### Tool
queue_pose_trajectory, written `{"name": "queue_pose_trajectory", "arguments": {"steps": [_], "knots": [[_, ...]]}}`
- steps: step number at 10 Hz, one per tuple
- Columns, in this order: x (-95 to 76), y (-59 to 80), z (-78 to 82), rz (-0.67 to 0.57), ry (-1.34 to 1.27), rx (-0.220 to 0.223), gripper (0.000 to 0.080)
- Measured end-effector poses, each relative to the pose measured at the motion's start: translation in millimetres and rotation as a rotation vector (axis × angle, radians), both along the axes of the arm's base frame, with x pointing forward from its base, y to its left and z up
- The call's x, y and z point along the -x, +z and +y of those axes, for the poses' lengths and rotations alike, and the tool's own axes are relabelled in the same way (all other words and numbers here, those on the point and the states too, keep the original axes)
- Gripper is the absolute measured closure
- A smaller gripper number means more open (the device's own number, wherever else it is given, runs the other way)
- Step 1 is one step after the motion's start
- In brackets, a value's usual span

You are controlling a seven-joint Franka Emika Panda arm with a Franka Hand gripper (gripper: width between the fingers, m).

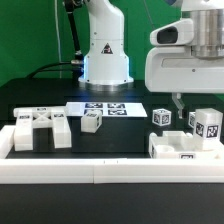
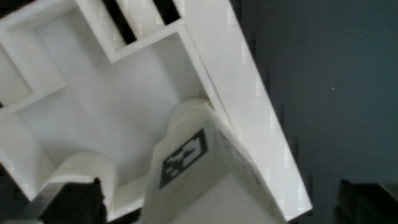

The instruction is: Assemble chair

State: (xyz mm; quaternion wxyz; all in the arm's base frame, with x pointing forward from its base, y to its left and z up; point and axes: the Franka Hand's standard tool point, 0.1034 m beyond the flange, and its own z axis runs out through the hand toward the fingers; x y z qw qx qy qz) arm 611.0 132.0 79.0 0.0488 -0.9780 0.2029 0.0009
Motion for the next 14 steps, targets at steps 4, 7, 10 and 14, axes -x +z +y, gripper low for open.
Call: {"name": "queue_pose_trajectory", "arguments": {"steps": [4, 7, 10, 14], "knots": [[0.1, 0.0, -0.6, -0.029, 0.332, 0.018, 0.0151], [-1.3, 0.7, -3.2, -0.047, 0.537, 0.038, 0.0151], [-1.1, 0.3, -4.1, -0.048, 0.551, 0.039, 0.0511], [-0.9, 0.2, -4.0, -0.036, 0.389, 0.027, 0.051]]}}
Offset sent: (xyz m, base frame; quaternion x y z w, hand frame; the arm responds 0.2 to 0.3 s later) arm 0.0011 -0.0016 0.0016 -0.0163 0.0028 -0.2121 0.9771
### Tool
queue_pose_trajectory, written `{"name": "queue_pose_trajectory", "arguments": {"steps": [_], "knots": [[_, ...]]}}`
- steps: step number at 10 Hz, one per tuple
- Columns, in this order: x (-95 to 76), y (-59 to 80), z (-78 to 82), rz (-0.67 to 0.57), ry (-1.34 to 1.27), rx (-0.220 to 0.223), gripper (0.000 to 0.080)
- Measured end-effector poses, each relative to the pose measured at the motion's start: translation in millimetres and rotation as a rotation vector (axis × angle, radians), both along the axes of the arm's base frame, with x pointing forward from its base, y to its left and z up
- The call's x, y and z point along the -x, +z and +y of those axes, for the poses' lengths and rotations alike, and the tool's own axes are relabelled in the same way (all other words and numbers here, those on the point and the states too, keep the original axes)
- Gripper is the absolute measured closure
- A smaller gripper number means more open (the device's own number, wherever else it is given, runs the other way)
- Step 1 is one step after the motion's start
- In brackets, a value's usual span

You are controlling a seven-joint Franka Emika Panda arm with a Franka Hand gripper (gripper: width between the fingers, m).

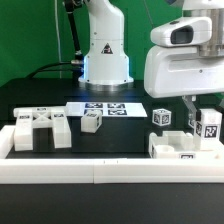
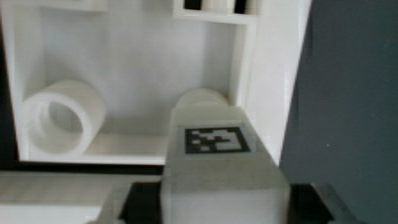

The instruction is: Assemble chair

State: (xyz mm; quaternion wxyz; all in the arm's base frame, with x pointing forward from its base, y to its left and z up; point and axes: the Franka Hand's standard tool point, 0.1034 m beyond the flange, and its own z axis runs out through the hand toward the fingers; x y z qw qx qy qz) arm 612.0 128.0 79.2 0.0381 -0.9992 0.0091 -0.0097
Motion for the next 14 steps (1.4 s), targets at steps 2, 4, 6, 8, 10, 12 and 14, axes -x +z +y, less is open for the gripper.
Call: {"name": "queue_pose_trajectory", "arguments": {"steps": [2, 4, 6, 8, 10, 12, 14], "knots": [[0.4, -0.5, 0.1, 0.018, -0.243, -0.007, 0.051], [0.3, -0.8, -0.3, 0.038, -0.497, -0.023, 0.0509], [-0.2, -1.1, -0.8, 0.055, -0.72, -0.037, 0.0509], [-0.8, -1.4, 0.0, 0.062, -0.914, -0.045, 0.0508], [-1.0, -1.5, 0.1, 0.071, -1.045, -0.049, 0.0508], [-1.0, -1.6, 0.2, 0.082, -1.142, -0.053, 0.0508], [-1.1, -1.7, -0.2, 0.095, -1.243, -0.061, 0.0508]]}}
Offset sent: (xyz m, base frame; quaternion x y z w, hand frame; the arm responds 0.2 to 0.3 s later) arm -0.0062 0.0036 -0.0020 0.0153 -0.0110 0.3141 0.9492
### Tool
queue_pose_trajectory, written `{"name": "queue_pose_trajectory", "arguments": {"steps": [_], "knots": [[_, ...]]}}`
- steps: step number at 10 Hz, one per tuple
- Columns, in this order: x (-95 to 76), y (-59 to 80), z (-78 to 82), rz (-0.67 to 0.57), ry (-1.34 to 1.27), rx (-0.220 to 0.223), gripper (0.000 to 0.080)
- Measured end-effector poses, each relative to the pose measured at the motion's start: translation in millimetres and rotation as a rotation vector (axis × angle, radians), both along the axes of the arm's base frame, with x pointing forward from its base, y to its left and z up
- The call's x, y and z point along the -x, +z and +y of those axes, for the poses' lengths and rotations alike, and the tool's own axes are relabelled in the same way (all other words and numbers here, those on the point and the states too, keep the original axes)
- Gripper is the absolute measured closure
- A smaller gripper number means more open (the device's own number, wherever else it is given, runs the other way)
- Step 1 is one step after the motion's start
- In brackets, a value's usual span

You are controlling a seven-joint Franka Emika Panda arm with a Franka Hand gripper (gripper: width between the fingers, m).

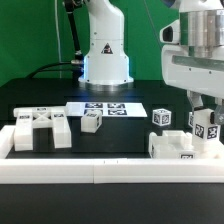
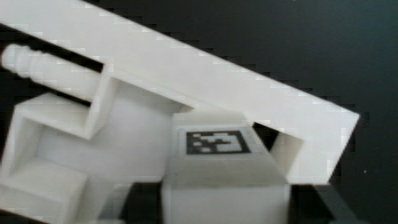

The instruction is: Assemble chair

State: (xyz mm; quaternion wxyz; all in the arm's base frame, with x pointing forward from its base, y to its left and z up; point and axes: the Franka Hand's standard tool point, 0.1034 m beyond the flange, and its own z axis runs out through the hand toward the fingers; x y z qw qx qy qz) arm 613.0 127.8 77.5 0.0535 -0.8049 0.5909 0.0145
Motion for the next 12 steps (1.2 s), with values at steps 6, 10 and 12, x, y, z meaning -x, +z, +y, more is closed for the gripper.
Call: {"name": "queue_pose_trajectory", "arguments": {"steps": [6, 10, 12], "knots": [[0.0, 0.1, 0.4, 0.013, -0.118, -0.015, 0.0395], [3.8, 0.4, 4.1, 0.003, 0.248, -0.004, 0.0157], [3.6, 0.4, 5.0, -0.03, 0.52, 0.004, 0.0151]]}}
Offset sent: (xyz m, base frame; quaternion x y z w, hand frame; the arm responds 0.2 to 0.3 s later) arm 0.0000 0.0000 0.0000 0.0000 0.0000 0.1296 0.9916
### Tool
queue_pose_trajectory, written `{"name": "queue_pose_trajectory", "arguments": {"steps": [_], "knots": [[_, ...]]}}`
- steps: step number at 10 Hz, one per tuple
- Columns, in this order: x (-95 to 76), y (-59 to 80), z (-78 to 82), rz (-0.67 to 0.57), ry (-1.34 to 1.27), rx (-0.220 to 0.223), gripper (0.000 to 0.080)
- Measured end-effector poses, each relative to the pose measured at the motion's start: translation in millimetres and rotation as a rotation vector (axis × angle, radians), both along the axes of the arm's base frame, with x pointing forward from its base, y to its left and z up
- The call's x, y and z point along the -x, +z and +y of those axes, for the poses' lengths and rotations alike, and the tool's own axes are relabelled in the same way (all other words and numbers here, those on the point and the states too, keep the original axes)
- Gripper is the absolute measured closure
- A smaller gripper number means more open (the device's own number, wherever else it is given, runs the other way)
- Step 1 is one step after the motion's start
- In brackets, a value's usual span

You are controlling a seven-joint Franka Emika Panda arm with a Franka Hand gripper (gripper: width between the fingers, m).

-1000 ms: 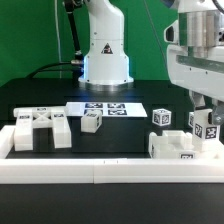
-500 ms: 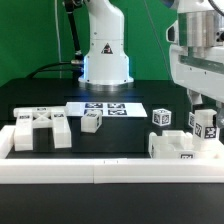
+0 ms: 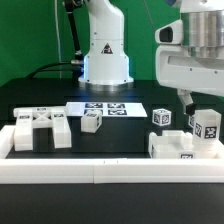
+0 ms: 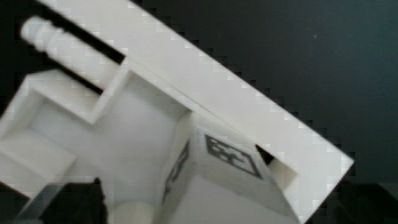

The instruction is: Assemble chair

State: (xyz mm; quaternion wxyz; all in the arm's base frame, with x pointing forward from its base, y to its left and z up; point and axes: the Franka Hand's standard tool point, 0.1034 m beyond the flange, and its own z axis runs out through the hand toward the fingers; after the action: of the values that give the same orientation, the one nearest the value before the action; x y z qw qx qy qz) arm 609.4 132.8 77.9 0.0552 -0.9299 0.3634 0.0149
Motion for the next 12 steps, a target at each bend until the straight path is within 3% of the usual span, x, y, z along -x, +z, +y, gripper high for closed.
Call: {"name": "queue_pose_trajectory", "arguments": {"steps": [5, 11, 12], "knots": [[0.0, -0.6, -0.4, -0.049, 0.436, 0.011, 0.015], [-2.2, -0.3, -6.5, -0.085, 0.817, 0.053, 0.015], [-2.0, -0.4, -6.3, -0.084, 0.812, 0.053, 0.0264]]}}
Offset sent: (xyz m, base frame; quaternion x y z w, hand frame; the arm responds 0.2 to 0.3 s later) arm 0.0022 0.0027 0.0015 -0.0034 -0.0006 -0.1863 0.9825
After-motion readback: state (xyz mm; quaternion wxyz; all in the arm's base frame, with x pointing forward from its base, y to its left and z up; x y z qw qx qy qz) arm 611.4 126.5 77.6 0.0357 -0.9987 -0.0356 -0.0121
